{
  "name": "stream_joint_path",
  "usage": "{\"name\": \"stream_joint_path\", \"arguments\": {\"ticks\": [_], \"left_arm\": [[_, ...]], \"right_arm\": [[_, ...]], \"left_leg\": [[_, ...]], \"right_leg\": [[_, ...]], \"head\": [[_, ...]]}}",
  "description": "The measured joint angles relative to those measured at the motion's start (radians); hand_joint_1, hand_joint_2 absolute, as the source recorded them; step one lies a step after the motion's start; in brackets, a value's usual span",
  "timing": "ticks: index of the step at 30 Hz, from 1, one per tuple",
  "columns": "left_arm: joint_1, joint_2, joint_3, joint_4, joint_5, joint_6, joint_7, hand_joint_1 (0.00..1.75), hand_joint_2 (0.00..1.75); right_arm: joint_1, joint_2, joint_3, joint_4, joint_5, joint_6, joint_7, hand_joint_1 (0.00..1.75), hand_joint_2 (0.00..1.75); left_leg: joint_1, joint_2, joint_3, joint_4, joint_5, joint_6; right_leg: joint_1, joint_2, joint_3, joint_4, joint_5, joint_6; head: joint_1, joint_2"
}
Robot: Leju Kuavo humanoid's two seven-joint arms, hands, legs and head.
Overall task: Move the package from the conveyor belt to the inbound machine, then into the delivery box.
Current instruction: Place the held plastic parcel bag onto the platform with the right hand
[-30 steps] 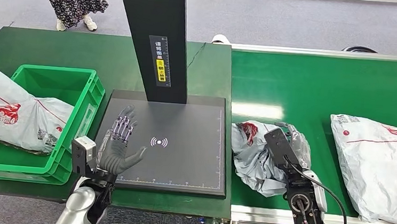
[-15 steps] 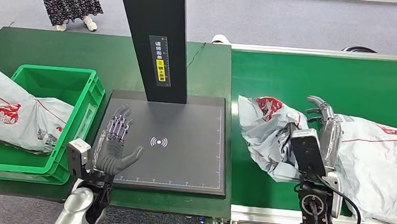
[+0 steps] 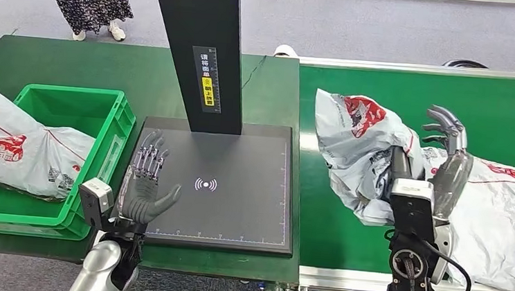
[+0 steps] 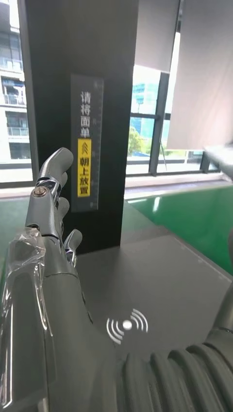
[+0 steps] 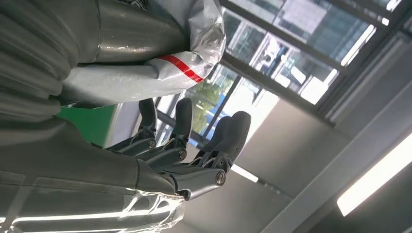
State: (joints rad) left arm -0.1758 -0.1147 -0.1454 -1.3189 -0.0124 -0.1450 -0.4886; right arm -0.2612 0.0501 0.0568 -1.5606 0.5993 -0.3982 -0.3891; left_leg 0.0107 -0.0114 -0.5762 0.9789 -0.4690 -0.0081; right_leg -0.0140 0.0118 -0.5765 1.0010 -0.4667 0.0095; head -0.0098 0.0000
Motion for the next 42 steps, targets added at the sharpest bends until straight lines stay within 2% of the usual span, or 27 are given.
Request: {"name": "stream_joint_path", "arguments": {"ticks": [4,7,10,13,18,25,33,36,39,40,42], "left_arm": [[-0.032,-0.001,-0.012,0.006,0.012,0.008,-0.002,0.00,1.75],[-0.063,-0.001,-0.027,0.017,0.033,0.009,-0.005,0.00,1.75],[-0.089,0.000,-0.042,0.027,0.056,0.013,-0.007,0.00,1.75],[-0.104,0.002,-0.052,0.034,0.071,0.019,-0.006,0.00,1.75],[-0.127,0.007,-0.066,0.047,0.090,0.023,-0.002,0.00,1.75],[-0.165,0.009,-0.091,0.089,0.107,0.029,-0.002,0.00,1.75],[-0.202,0.008,-0.121,0.135,0.119,0.029,-0.012,0.00,1.75],[-0.210,0.008,-0.125,0.149,0.121,0.029,-0.014,0.00,1.75],[-0.211,0.008,-0.126,0.158,0.123,0.030,-0.014,0.00,1.75],[-0.211,0.008,-0.126,0.160,0.123,0.031,-0.014,0.00,1.75],[-0.211,0.009,-0.126,0.161,0.124,0.033,-0.014,0.00,1.75]], "right_arm": [[-0.078,0.002,0.065,0.103,0.058,0.083,0.049,1.75,1.75],[-0.172,0.017,0.137,0.276,0.060,0.204,0.080,1.75,1.75],[-0.261,0.048,0.206,0.488,0.033,0.291,0.068,1.75,1.75],[-0.324,0.078,0.262,0.658,0.019,0.307,0.034,1.75,1.75],[-0.386,0.103,0.317,0.807,-0.007,0.341,0.011,1.75,1.75],[-0.406,0.120,0.369,0.888,-0.113,0.459,-0.064,1.75,1.75],[-0.401,0.130,0.413,0.886,-0.314,0.715,-0.113,1.75,1.75],[-0.396,0.130,0.429,0.876,-0.345,0.747,-0.112,1.75,1.75],[-0.391,0.129,0.442,0.863,-0.354,0.735,-0.093,1.75,1.75],[-0.390,0.127,0.447,0.858,-0.352,0.717,-0.080,1.64,1.75],[-0.389,0.123,0.457,0.851,-0.332,0.651,-0.046,0.77,1.75]], "left_leg": [[0.000,0.001,0.000,0.000,0.001,0.000],[0.000,0.001,0.001,0.000,0.001,0.000],[0.001,0.000,0.001,0.000,0.002,0.000],[0.001,0.000,0.001,0.000,0.002,0.000],[0.000,0.000,0.001,0.000,0.002,0.000],[0.000,0.000,0.001,0.000,0.002,0.000],[0.001,0.000,0.001,0.000,0.002,0.000],[0.000,0.000,0.001,0.000,0.002,0.000],[0.000,0.000,0.001,0.000,0.002,0.000],[0.000,0.000,0.001,0.000,0.002,0.000],[0.000,0.000,0.001,0.000,0.002,0.000]], "right_leg": [[0.000,0.001,0.001,0.000,0.000,0.000],[0.001,0.001,0.001,0.000,0.001,-0.001],[0.001,0.000,0.001,0.000,0.001,-0.001],[0.001,0.000,0.001,0.001,0.001,-0.001],[0.001,0.000,0.000,0.000,0.001,-0.001],[0.001,0.000,0.001,0.000,0.001,-0.001],[0.001,0.001,0.000,0.000,0.001,-0.001],[0.001,0.001,0.000,0.000,0.001,-0.001],[0.001,0.001,0.000,0.000,0.001,-0.001],[0.001,0.001,0.000,0.000,0.001,-0.001],[0.001,0.001,0.000,0.000,0.001,-0.001]], "head": [[0.000,0.000],[0.000,0.000],[0.000,0.000],[0.000,0.000],[0.000,0.000],[0.000,0.000],[0.000,0.000],[0.000,0.000],[0.000,0.000],[0.000,0.000],[0.000,0.000]]}}
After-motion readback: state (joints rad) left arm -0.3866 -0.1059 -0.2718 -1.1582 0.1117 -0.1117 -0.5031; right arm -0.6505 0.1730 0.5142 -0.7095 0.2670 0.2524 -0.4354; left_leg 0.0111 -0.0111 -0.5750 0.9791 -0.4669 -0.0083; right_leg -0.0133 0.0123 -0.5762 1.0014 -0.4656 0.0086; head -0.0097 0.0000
